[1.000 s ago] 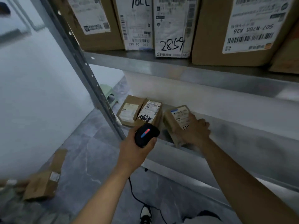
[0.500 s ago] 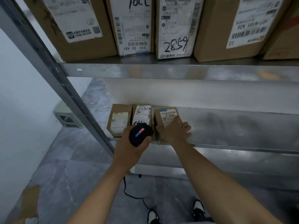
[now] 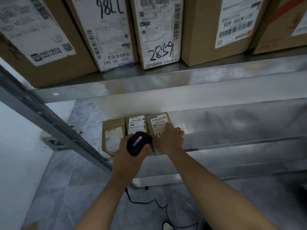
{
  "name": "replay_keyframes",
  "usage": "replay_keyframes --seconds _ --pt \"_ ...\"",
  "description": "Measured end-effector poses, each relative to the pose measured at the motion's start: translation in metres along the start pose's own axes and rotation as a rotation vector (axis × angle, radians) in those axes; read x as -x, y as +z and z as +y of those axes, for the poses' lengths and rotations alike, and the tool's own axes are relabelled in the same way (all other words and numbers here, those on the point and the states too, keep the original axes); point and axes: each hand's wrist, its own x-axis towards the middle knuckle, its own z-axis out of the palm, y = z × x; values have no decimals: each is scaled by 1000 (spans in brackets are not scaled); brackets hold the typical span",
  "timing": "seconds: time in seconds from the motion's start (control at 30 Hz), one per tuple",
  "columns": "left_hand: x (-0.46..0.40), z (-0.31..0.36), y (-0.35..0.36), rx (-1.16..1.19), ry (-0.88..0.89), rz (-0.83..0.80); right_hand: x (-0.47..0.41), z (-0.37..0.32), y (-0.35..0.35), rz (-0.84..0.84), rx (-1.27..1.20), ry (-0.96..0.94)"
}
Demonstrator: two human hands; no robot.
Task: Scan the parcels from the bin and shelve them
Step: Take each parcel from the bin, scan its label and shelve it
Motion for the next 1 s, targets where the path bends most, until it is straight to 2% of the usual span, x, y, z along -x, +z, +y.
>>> replay_keyframes --seconds 0.27,0.5,0.7,0.83,1.0 --pt "-14 19 29 -9 94 -86 0 38 -28 38 -39 -16" --pt "-14 63 87 24 148 -235 -7 110 -76 122 -107 64" --pt "-5 109 167 101 212 -377 -4 193 -132 233 -188 183" --pt "10 142 231 89 252 -518 3 261 -168 365 -268 282" --pt "43 195 322 89 338 -689 27 362 -218 481 -373 474"
